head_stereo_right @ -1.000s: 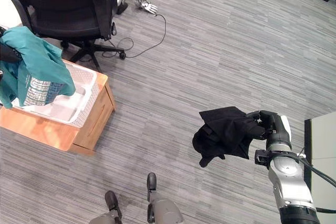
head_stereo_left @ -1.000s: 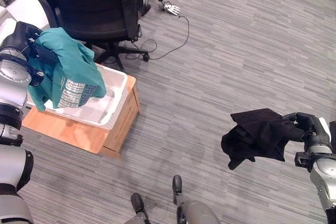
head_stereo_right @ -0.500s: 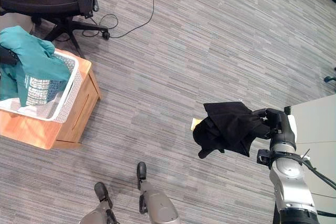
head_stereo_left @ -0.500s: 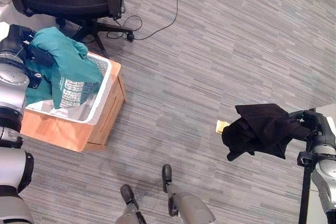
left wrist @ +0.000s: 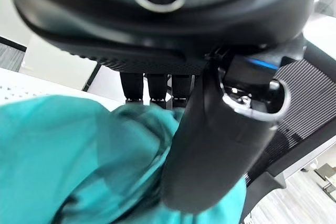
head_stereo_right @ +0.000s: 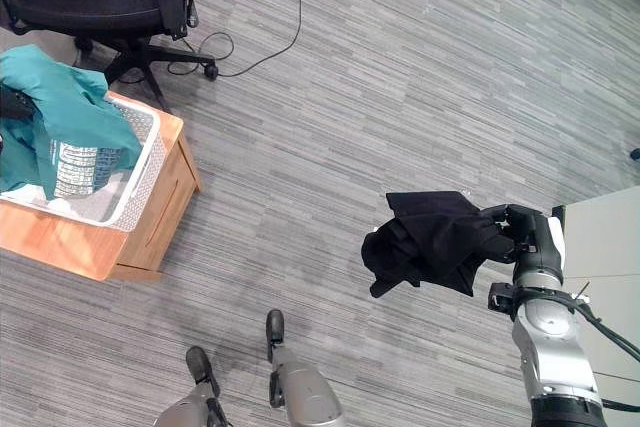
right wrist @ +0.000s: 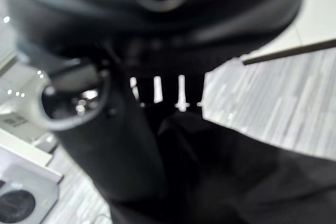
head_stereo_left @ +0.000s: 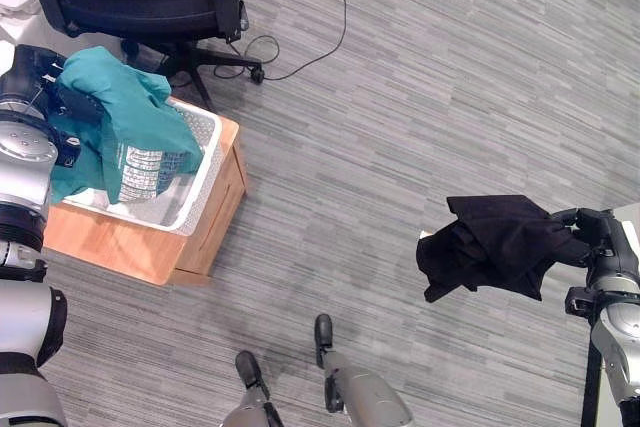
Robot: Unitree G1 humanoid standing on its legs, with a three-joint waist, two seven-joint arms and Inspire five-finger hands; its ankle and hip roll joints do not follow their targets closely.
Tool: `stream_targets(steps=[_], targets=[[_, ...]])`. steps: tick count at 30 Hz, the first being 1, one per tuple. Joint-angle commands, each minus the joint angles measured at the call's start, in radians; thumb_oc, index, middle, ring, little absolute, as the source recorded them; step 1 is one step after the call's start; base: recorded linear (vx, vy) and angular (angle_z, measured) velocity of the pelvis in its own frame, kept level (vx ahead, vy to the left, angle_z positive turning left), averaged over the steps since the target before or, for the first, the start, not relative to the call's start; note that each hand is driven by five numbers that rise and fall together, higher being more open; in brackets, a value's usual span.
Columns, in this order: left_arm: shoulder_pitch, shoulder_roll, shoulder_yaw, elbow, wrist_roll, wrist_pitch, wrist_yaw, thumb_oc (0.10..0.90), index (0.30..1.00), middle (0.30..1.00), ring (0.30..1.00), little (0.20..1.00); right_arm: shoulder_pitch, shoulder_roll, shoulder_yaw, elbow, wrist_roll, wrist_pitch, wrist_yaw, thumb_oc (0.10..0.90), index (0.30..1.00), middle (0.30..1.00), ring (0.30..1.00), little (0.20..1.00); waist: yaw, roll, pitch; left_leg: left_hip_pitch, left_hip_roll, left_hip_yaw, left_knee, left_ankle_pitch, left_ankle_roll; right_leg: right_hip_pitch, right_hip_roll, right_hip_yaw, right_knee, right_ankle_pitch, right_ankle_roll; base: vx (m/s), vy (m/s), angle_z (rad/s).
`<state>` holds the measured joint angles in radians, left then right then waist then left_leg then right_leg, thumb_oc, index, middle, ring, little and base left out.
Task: Pick up bed clothes into laundry basket.
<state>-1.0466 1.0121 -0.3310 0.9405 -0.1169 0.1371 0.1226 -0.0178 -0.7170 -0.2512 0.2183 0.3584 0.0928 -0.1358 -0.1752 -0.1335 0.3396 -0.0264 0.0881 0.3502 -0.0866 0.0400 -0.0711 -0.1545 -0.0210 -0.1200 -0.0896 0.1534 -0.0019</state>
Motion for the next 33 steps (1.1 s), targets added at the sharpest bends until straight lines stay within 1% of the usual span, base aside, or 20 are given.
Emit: stream_targets(steps=[1,9,13,14,15,16,17,18,20,21,22,23,24,26,27,28,29,30,31,33], targets=[[-0.103,0.048,0.054,-0.050,-0.009,-0.063,0.092,0.800,0.900,0.900,0.900,0.900,-0.027,-0.070,-0.152,-0.052,-0.018,-0.090,-0.063,0.400,0.300,0.300,0.300,0.300,-0.001,0.040,-0.086,0.003,0.007,0.010,-0.001,-0.032,-0.010,0.045,-0.027,0.008,0.002,-0.036,0.174,0.00,0.000,0.00],[-0.106,0.060,0.059,-0.133,-0.071,-0.085,0.109,0.800,0.900,0.900,0.900,0.900,-0.033,-0.068,-0.135,-0.043,-0.019,-0.084,-0.054,0.400,0.300,0.300,0.300,0.300,0.011,0.058,-0.115,0.041,0.003,-0.005,-0.001,-0.039,-0.013,0.092,-0.031,-0.002,0.002,-0.054,0.172,0.01,-0.007,0.03],[-0.108,0.083,0.038,-0.253,-0.104,-0.120,0.109,0.800,0.900,0.900,0.900,0.900,-0.062,-0.098,-0.130,-0.014,-0.006,-0.083,-0.054,0.400,0.300,0.300,0.300,0.300,0.027,0.074,-0.148,0.074,-0.003,-0.017,-0.001,-0.047,-0.014,0.136,-0.037,-0.018,0.002,-0.064,0.173,0.02,-0.011,0.03],[-0.107,0.083,0.039,-0.253,-0.104,-0.120,0.109,0.800,0.900,0.900,0.900,0.900,-0.063,-0.099,-0.130,-0.013,-0.006,-0.083,-0.054,0.400,0.300,0.300,0.300,0.300,0.027,0.074,-0.148,0.075,-0.003,-0.017,-0.001,-0.047,-0.014,0.137,-0.037,-0.018,0.002,-0.064,0.173,0.04,-0.004,0.07],[-0.110,0.093,0.030,-0.332,-0.152,-0.155,0.115,0.800,0.900,0.900,0.900,0.900,-0.121,-0.171,-0.117,0.047,0.006,-0.083,-0.057,0.400,0.300,0.300,0.300,0.300,0.041,0.084,-0.175,0.087,-0.010,-0.030,-0.001,-0.042,-0.017,0.158,-0.045,-0.033,0.002,-0.068,0.172,0.00,0.002,0.08],[-0.110,0.094,0.031,-0.332,-0.152,-0.155,0.115,0.800,0.900,0.900,0.900,0.900,-0.123,-0.171,-0.115,0.048,0.006,-0.084,-0.057,0.400,0.300,0.300,0.300,0.300,0.040,0.085,-0.175,0.085,-0.010,-0.030,-0.001,-0.041,-0.017,0.157,-0.045,-0.033,0.002,-0.067,0.172,0.01,0.000,0.10],[-0.115,0.098,0.030,-0.388,-0.172,-0.179,0.127,0.800,0.900,0.900,0.900,0.900,-0.159,-0.217,-0.101,0.082,0.000,-0.082,-0.057,0.400,0.300,0.300,0.300,0.300,0.051,0.088,-0.187,0.090,-0.011,-0.035,-0.001,-0.041,-0.019,0.169,-0.048,-0.041,0.002,-0.072,0.173,0.03,-0.002,0.13],[-0.106,0.106,0.032,-0.468,-0.196,-0.213,0.141,0.800,0.900,0.900,0.900,0.900,-0.224,-0.296,-0.077,0.131,-0.012,-0.077,-0.058,0.400,0.300,0.300,0.300,0.300,0.068,0.089,-0.203,0.104,-0.013,-0.044,-0.001,-0.046,-0.022,0.189,-0.050,-0.052,0.002,-0.082,0.174,0.01,-0.007,0.20],[-0.093,0.108,0.046,-0.476,-0.195,-0.211,0.143,0.800,0.900,0.900,0.900,0.900,-0.236,-0.301,-0.067,0.137,-0.011,-0.079,-0.057,0.400,0.300,0.300,0.300,0.300,0.064,0.091,-0.203,0.100,-0.014,-0.044,-0.001,-0.039,-0.022,0.185,-0.051,-0.052,0.002,-0.076,0.172,0.00,-0.012,0.18],[-0.003,0.111,0.107,-0.588,-0.222,-0.264,0.185,0.800,0.900,0.900,0.900,0.900,-0.382,-0.429,0.015,0.213,-0.019,-0.086,-0.060,0.400,0.300,0.300,0.300,0.300,0.104,0.084,-0.233,0.115,-0.014,-0.059,-0.001,-0.039,-0.029,0.214,-0.052,-0.073,0.002,-0.090,0.174,0.01,-0.020,0.17],[0.058,0.116,0.157,-0.650,-0.199,-0.276,0.210,0.800,0.900,0.900,0.900,0.900,-0.429,-0.454,0.047,0.236,-0.024,-0.091,-0.058,0.400,0.300,0.300,0.300,0.300,0.120,0.079,-0.241,0.118,-0.015,-0.066,-0.001,-0.037,-0.032,0.223,-0.053,-0.080,0.002,-0.093,0.172,-0.01,-0.023,0.15],[0.077,0.116,0.175,-0.659,-0.196,-0.274,0.211,0.800,0.900,0.900,0.900,0.900,-0.442,-0.458,0.061,0.240,-0.023,-0.092,-0.057,0.400,0.300,0.300,0.300,0.300,0.116,0.083,-0.241,0.115,-0.015,-0.065,-0.001,-0.031,-0.031,0.220,-0.054,-0.080,0.002,-0.088,0.170,-0.03,-0.036,-0.01],[0.219,0.099,0.285,-0.772,-0.147,-0.295,0.254,0.800,0.900,0.900,0.900,0.900,-0.519,-0.507,0.111,0.248,-0.045,-0.093,-0.041,0.400,0.300,0.300,0.300,0.300,0.159,0.064,-0.253,0.122,-0.016,-0.078,-0.001,-0.032,-0.036,0.238,-0.053,-0.090,0.002,-0.100,0.168,-0.04,-0.042,0.08],[0.451,0.047,0.462,-0.871,-0.116,-0.301,0.256,0.800,0.900,0.900,0.900,0.900,-0.649,-0.564,0.213,0.230,-0.055,-0.094,-0.018,0.400,0.300,0.300,0.300,0.300,0.191,0.057,-0.267,0.123,-0.015,-0.090,-0.001,-0.025,-0.038,0.248,-0.052,-0.100,0.002,-0.105,0.162,-0.04,-0.041,0.13],[0.477,0.042,0.487,-0.884,-0.114,-0.298,0.255,0.800,0.900,0.900,0.900,0.900,-0.667,-0.565,0.233,0.231,-0.055,-0.093,-0.018,0.400,0.300,0.300,0.300,0.300,0.185,0.063,-0.268,0.120,-0.015,-0.088,-0.001,-0.019,-0.037,0.245,-0.052,-0.099,0.002,-0.100,0.160,-0.07,-0.067,0.13],[0.669,-0.046,0.616,-0.925,-0.116,-0.305,0.250,0.800,0.900,0.900,0.900,0.900,-0.804,-0.617,0.337,0.218,-0.083,-0.094,0.000,0.400,0.300,0.300,0.300,0.300,0.223,0.045,-0.276,0.125,-0.016,-0.099,-0.001,-0.013,-0.038,0.258,-0.051,-0.109,0.002,-0.108,0.153,-0.07,-0.077,0.18],[0.769,-0.117,0.673,-0.928,-0.140,-0.309,0.240,0.800,0.900,0.900,0.900,0.900,-0.889,-0.636,0.403,0.219,-0.097,-0.095,0.005,0.400,0.300,0.300,0.300,0.300,0.236,0.041,-0.281,0.124,-0.015,-0.105,-0.001,-0.009,-0.038,0.263,-0.051,-0.116,0.002,-0.111,0.150,-0.05,-0.106,0.19],[0.878,-0.210,0.703,-0.904,-0.190,-0.307,0.219,0.800,0.900,0.900,0.900,0.900,-0.985,-0.660,0.472,0.209,-0.124,-0.092,0.019,0.400,0.300,0.300,0.300,0.300,0.266,0.020,-0.284,0.125,-0.014,-0.120,-0.001,-0.008,-0.039,0.268,-0.048,-0.124,0.002,-0.119,0.148,-0.03,-0.068,0.22],[0.932,-0.250,0.729,-0.905,-0.223,-0.304,0.201,0.800,0.900,0.900,0.900,0.900,-1.044,-0.669,0.529,0.222,-0.127,-0.089,0.020,0.400,0.300,0.300,0.300,0.300,0.274,0.019,-0.288,0.125,-0.014,-0.125,-0.001,-0.005,-0.039,0.270,-0.047,-0.127,0.002,-0.122,0.145,-0.05,-0.065,0.13],[1.112,-0.386,0.798,-0.796,-0.324,-0.271,0.181,0.800,0.900,0.900,0.900,0.900,-1.283,-0.696,0.743,0.270,-0.175,-0.060,0.047,0.400,0.300,0.300,0.300,0.300,0.313,0.000,-0.296,0.116,-0.013,-0.142,-0.001,0.008,-0.040,0.272,-0.045,-0.150,0.002,-0.125,0.138,-0.06,-0.050,0.23]])
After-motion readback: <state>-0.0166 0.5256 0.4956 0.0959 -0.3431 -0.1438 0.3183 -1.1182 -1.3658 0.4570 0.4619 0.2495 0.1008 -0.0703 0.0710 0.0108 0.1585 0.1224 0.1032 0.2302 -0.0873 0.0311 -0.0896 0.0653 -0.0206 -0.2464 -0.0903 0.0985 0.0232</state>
